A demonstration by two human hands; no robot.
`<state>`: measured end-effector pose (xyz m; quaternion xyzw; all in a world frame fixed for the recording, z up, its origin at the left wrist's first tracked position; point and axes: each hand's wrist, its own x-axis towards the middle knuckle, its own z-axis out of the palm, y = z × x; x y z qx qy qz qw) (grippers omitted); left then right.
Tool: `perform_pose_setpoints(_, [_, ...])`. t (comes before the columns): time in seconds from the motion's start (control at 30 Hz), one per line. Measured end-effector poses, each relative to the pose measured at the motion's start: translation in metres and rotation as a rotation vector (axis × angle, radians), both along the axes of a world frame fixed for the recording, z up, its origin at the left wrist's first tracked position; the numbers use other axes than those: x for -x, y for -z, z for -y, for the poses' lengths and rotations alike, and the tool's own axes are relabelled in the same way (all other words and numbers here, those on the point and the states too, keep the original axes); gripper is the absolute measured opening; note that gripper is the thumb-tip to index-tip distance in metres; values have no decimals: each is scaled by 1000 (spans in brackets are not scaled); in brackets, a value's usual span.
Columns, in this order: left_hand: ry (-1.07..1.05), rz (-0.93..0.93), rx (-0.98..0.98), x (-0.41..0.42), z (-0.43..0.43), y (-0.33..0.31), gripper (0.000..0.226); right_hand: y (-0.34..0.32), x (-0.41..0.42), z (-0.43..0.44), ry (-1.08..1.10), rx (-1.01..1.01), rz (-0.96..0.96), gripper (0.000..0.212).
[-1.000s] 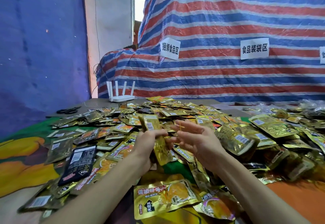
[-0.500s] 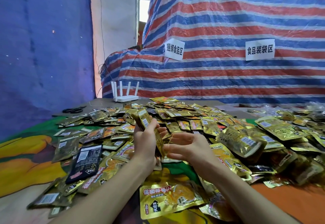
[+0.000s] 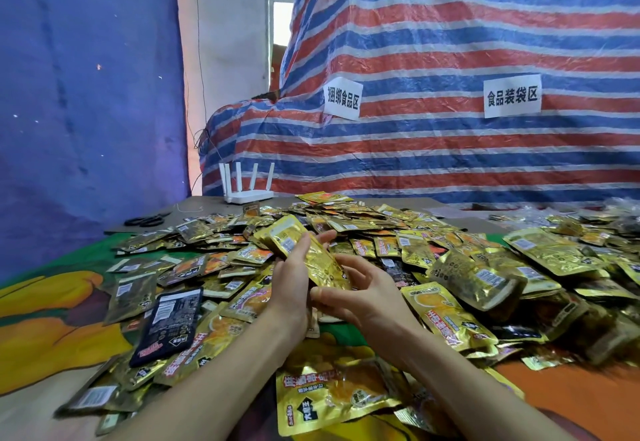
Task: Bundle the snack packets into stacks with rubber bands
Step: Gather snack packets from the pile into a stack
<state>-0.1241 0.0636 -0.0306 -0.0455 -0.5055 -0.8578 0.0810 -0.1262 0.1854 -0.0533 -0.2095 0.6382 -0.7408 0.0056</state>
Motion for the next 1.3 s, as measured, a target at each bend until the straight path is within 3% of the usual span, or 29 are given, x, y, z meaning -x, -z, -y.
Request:
perform_pose_setpoints(0.27, [174, 53, 18, 1, -5, 5, 39, -10, -14, -2, 228, -226, -179, 91])
perform_pose_setpoints(0.3, [183, 57, 16, 1, -5, 6, 35, -10, -15, -3, 210, -251, -160, 83])
perform_pose_setpoints(0.43, [203, 83, -19, 6, -4, 4, 34, -14, -14, -7, 135, -177, -55, 16])
perform_pose_setpoints(0.47, [215, 94, 1, 6, -3, 4, 34, -15, -13, -8, 159, -177, -52, 8])
perform_pose_setpoints(0.67, [124, 66, 324, -1, -6, 2, 44, -30, -12, -27, 355, -252, -26, 21])
perform_pose_setpoints(0.8, [-30, 12, 372, 0, -2, 1, 40, -50, -17, -63, 614, -523, -176, 23])
perform_pose_setpoints(0.97, [-238, -100, 427, 8, 8, 1, 17, -54, -26, -96, 908, -986, -359, 14])
perform_pose_setpoints(1.03, [-353, -167, 533, 9, 12, 1, 8, -42, -30, -100, 991, -1197, -371, 20])
perform_pose_setpoints(1.13, [-511, -218, 823, 12, 20, 1, 12, -29, -30, -103, 1132, -1535, -277, 34])
perform_pose_setpoints(1.23, [-612, -106, 1301, 15, 31, -1, 15, -31, -31, -98, 1187, -1540, -285, 32])
perform_pose_setpoints(1.3, [-510, 58, 1570, 14, 36, -4, 42, -35, -30, -90, 1184, -1486, -347, 33])
